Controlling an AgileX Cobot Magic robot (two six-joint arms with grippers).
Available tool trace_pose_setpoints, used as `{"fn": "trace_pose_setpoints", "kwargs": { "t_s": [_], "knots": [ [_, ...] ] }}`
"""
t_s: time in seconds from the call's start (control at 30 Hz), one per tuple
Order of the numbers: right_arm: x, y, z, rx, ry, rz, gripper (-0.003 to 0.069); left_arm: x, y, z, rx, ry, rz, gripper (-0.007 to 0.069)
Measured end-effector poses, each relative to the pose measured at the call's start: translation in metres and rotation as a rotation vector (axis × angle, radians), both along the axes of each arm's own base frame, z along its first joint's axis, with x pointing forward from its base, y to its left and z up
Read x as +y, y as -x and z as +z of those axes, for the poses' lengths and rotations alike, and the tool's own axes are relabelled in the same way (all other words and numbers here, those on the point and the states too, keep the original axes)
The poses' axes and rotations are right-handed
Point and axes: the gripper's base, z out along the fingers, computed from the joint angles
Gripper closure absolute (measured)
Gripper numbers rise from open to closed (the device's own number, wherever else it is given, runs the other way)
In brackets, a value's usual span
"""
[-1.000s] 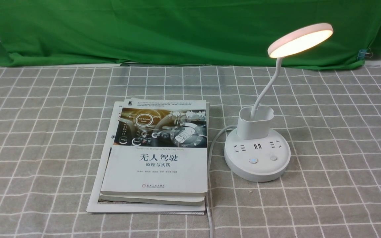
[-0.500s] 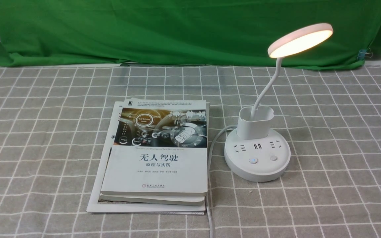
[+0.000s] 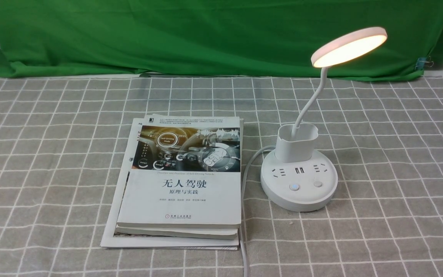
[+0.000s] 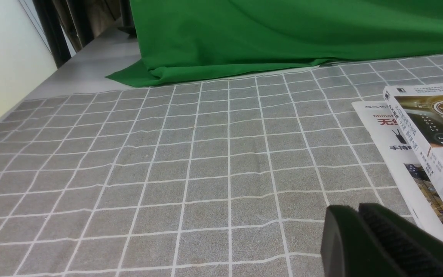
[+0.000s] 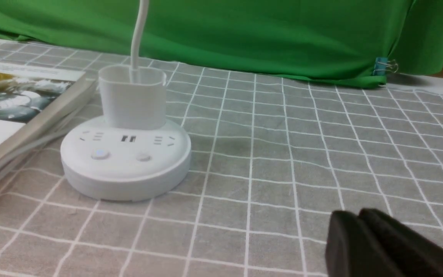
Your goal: Turn on the desk lamp on the grey coffee tablecloth with your hand.
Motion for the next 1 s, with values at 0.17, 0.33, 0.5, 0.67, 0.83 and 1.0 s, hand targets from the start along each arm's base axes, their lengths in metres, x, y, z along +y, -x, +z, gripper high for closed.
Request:
{"fn": "trace_pose_setpoints", "kwargs": {
  "t_s": [0.17,0.33,0.5,0.67,0.83,1.0],
  "knots": [
    [0.0,0.0,0.0,0.0,0.0,0.0,0.0567,0.0,0.0,0.0,0.0,0.0,0.0,0.0606],
    [0.0,0.0,0.0,0.0,0.0,0.0,0.0558,0.0,0.0,0.0,0.0,0.0,0.0,0.0606],
    [0.0,0.0,0.0,0.0,0.0,0.0,0.0548,0.0,0.0,0.0,0.0,0.0,0.0,0.0606],
    [0.0,0.0,0.0,0.0,0.0,0.0,0.0529,0.0,0.0,0.0,0.0,0.001,0.0,0.0606],
    [0.0,0.0,0.0,0.0,0.0,0.0,0.0518,0.0,0.0,0.0,0.0,0.001,0.0,0.0606],
    [0.0,0.0,0.0,0.0,0.0,0.0,0.0515,0.0,0.0,0.0,0.0,0.001,0.0,0.0606]
  ]
}}
